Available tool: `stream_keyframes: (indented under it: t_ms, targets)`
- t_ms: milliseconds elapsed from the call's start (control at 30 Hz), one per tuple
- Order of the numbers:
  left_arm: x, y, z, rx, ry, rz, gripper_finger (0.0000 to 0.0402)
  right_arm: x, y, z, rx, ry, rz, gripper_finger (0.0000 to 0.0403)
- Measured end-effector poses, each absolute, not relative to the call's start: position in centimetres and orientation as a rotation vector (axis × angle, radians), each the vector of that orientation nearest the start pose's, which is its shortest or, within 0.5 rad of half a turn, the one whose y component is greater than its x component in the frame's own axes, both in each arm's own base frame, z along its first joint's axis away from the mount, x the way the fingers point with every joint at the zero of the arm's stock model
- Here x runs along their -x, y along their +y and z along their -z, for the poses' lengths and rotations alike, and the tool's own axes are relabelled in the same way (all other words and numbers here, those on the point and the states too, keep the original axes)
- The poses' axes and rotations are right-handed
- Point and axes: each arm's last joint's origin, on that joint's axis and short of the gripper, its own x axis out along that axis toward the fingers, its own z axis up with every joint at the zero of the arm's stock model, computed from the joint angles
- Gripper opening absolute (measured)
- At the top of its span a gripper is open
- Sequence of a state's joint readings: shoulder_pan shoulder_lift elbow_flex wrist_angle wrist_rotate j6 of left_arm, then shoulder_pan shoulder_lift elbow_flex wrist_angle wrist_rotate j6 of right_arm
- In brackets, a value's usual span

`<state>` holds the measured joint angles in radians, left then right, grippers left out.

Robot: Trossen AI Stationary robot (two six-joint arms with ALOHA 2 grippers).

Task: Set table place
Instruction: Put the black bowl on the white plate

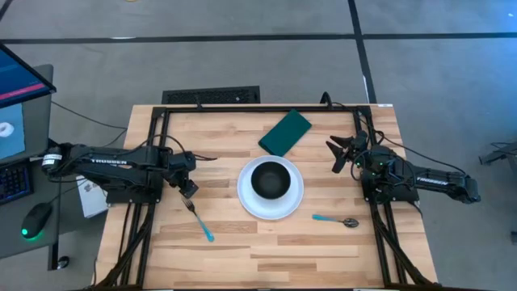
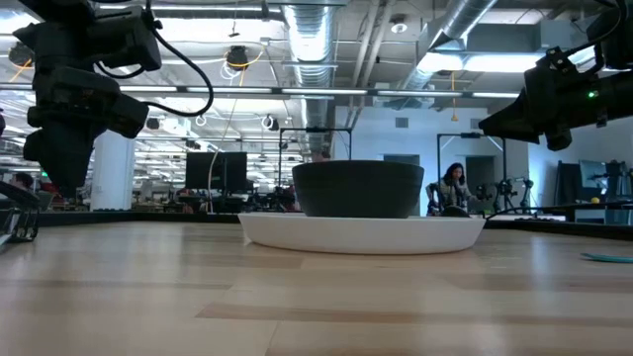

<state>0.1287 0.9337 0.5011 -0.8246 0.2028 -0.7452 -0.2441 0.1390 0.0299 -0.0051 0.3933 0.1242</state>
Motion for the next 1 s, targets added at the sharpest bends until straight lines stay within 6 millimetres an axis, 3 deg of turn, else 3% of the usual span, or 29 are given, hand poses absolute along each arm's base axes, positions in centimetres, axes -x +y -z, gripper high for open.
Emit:
stream_keyframes:
  t_ms: [567,833,1000]
  targets:
    - [-13.9,1.0,-17.6,0.951,1.245,-0.39,0.0168,-9.7,-3.6,-16.2,-0.111,0.076,0.643,0.0159]
    - [-12.8,0.6,-17.3,0.929,1.357,-0.475,0.0168,-9.7,-3.6,-16.2,-0.111,0.076,0.643,0.0159]
    - [-13.1,0.5,-17.3,0.897,1.321,-0.486,0.0154,-9.7,-3.6,-16.2,-0.111,0.076,0.643,0.0159]
